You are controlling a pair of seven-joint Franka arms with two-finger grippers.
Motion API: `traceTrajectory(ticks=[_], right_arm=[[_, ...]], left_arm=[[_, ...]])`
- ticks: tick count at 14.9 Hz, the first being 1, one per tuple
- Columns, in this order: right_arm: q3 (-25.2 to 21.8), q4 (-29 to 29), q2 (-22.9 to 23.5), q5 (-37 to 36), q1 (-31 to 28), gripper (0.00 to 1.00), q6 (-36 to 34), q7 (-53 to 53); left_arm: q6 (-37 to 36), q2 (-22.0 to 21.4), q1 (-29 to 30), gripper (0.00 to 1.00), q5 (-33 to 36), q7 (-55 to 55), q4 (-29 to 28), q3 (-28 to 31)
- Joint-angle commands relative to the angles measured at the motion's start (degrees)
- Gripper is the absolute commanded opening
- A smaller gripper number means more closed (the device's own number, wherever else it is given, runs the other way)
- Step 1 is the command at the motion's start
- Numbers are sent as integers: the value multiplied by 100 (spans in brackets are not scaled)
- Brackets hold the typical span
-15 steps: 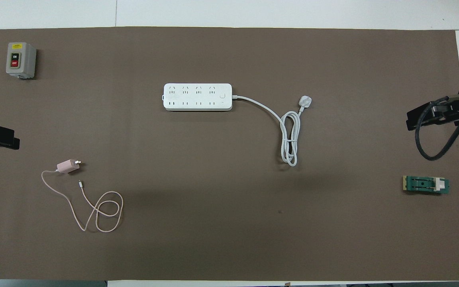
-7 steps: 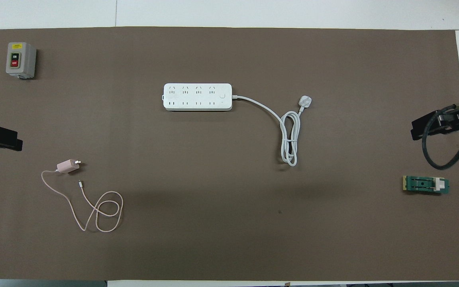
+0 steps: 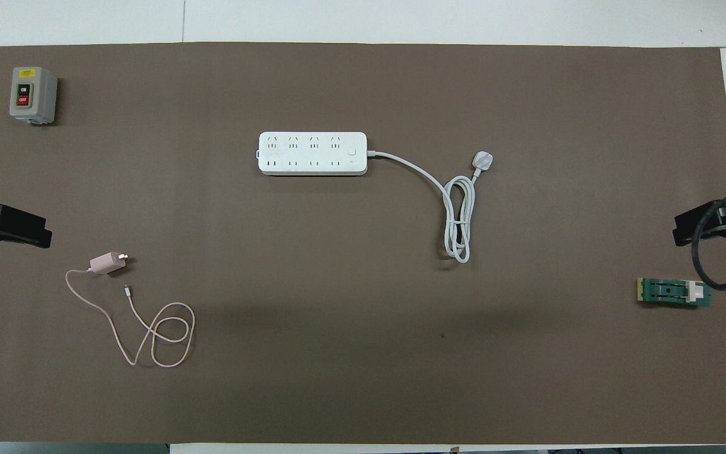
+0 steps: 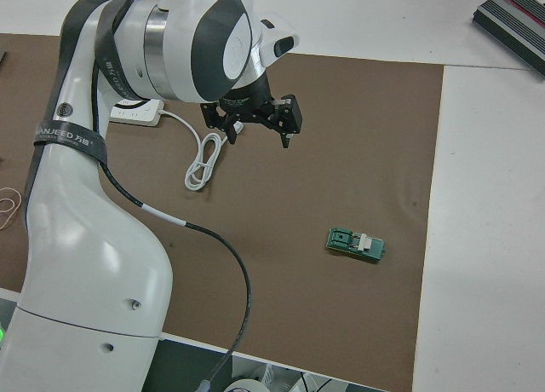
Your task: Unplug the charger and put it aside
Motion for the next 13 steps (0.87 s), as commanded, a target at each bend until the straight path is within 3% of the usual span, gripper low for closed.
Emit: traceTrajectory(ticks=[1,13], right_arm=[[56,-196,-130,-113,-10,100,404,-155],[-5,-135,-95,-113,69,100,449,-129]], left_arm=[[184,-54,-69,100,13,247,-25,32],[264,-54,-69,100,4,194,-43,32]])
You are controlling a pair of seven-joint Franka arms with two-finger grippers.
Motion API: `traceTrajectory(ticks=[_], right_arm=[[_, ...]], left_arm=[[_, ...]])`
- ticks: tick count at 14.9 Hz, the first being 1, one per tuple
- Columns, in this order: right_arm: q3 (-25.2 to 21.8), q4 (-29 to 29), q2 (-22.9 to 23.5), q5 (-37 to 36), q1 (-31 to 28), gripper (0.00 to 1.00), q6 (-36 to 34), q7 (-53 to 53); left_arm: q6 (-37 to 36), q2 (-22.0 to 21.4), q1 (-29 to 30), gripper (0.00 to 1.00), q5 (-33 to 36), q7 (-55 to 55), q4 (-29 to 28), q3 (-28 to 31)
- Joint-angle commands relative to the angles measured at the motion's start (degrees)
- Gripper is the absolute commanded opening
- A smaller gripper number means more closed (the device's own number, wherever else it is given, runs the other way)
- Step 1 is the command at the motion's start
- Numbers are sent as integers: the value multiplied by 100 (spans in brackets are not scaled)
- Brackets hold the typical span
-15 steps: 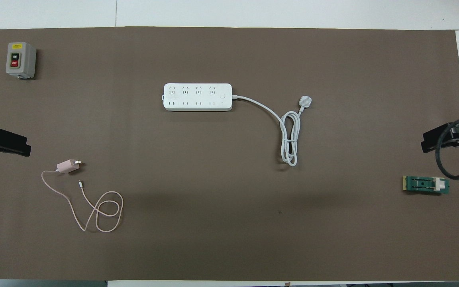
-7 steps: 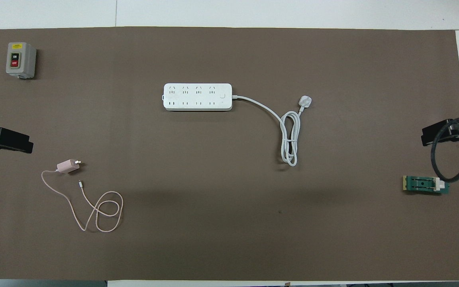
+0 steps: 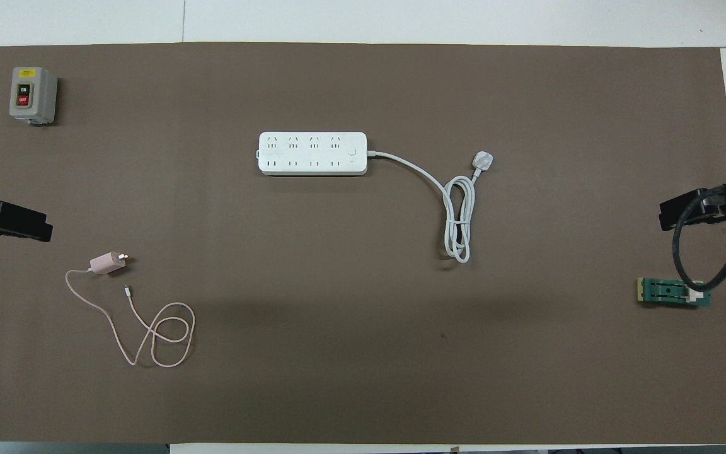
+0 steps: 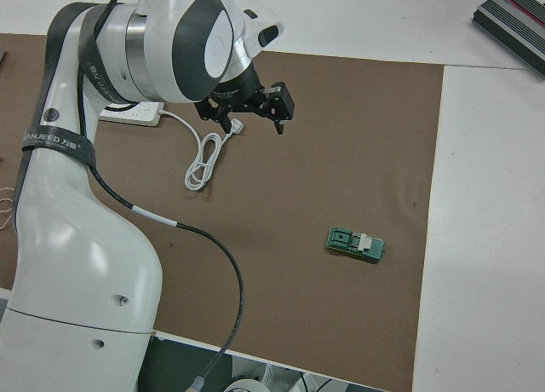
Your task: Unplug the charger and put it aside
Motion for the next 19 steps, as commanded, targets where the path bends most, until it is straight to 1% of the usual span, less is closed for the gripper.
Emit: traceTrajectory(ticks=[1,5,8,17,19], right_arm=[[-52,-93,-86,-88,-64,100,96,-135],[-105,-66,10,18,-82,100,113,-118],[-210,-57,10,18,-47,100,-142,-153],[-201,-92,-7,18,24,100,-142,-100],[-210,-93,-7,131,15,100,-98,-30]], left_arm=[[74,-54,-66,100,4,18,-42,41],[74,-45,-75,100,4,18,-34,6],[74,-45,-75,100,4,35,-34,-38],[83,-54,-75,100,4,62,-7,-38],[83,-54,-75,100,4,71,-7,-38]])
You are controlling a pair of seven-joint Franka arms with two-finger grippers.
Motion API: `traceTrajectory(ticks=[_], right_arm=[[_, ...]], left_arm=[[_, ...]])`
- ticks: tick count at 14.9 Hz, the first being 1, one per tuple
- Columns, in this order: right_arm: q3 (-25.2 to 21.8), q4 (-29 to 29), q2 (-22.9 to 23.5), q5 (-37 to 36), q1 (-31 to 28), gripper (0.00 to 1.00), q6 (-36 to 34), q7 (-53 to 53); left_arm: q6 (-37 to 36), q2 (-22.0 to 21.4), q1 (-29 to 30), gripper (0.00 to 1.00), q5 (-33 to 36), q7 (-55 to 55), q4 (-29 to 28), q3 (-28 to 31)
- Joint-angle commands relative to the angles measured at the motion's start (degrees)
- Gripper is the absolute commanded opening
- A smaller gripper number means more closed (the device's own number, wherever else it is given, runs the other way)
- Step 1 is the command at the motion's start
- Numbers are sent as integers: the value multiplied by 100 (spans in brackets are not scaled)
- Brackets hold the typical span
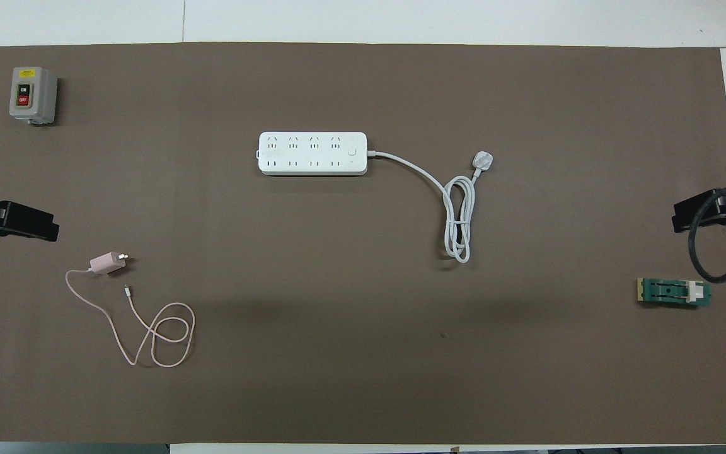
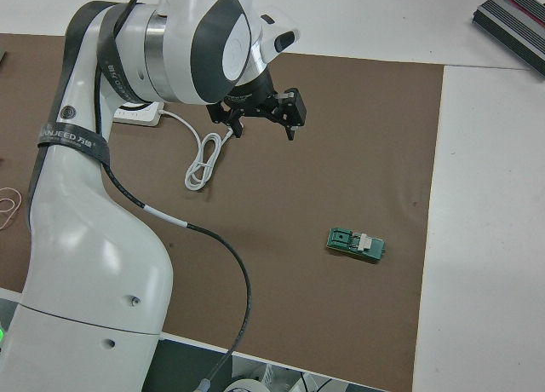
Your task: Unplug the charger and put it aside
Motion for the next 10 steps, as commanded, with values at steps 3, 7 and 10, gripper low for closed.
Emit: traceTrajectory(ticks=[3,7,10], right_arm=[[-18,-70,-35,181,6,100,38,312],[-9,-70,-35,207,-2,100,30,278],[-18,-70,-44,207,-2,100,30,277]], left_arm=[[58,-53,-73,100,5,70,-7,50],[58,-53,-73,100,5,70,-7,50],[67,-53,-73,100,5,70,-7,50]])
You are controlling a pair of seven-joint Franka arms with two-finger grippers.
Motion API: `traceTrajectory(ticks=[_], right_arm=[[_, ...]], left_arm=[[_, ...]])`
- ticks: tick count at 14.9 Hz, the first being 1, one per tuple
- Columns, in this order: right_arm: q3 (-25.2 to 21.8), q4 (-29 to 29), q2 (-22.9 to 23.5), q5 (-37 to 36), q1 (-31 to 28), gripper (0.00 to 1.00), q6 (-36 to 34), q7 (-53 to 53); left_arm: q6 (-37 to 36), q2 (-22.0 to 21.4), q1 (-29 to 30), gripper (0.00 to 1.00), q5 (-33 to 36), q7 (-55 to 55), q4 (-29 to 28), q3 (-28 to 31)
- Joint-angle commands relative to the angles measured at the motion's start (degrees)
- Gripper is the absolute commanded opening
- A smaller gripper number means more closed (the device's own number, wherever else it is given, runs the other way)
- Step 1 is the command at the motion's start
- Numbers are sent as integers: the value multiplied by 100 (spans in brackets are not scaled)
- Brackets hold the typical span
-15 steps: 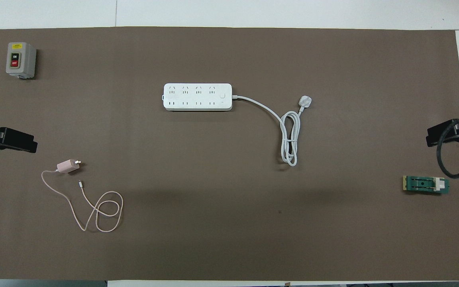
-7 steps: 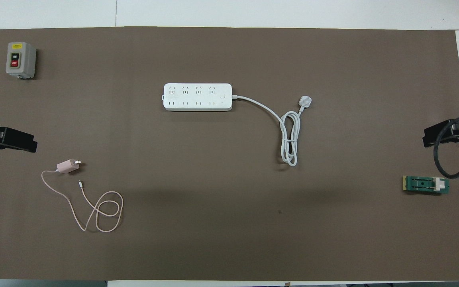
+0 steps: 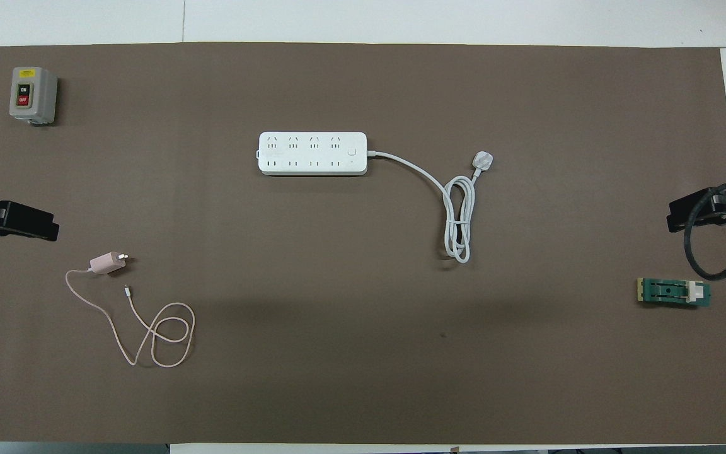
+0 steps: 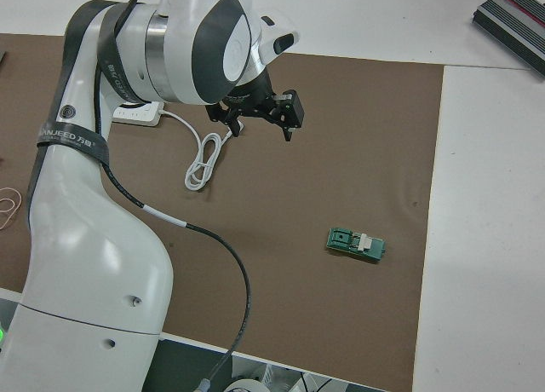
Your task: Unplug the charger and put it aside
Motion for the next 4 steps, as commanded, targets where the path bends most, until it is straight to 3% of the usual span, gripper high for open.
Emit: traceTrajectory(ticks=[1,4], right_arm=[[-18,-69,-35,116,-2,100,29,71],[-18,-87,-44,116,-2,100,29,62]], left_arm=[[61,-53,-73,100,5,68,-7,50],[61,-53,-73,100,5,77,-7,50]])
